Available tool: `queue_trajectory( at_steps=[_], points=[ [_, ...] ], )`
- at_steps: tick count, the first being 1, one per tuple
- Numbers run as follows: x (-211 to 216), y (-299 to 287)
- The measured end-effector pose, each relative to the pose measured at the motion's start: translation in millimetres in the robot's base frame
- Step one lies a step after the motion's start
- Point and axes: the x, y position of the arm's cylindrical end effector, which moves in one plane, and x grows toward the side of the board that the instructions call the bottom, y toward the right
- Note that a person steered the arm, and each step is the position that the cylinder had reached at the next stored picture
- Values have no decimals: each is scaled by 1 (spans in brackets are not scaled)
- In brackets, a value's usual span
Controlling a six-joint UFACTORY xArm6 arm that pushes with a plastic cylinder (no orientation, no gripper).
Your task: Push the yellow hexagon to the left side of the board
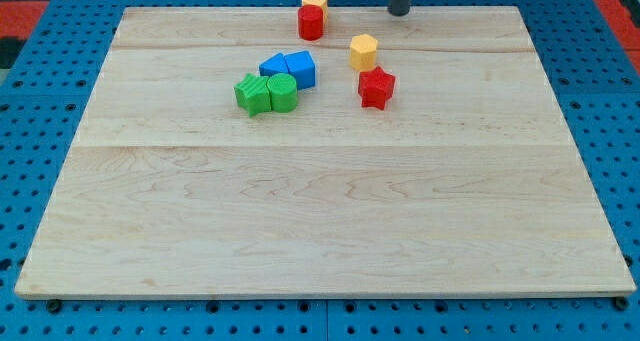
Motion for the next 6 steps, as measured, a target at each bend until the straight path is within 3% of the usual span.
queue_trajectory(
  at_steps=[2, 4, 6],
  points=[
    [-1, -7],
    [9, -168],
    [70, -173]
  ],
)
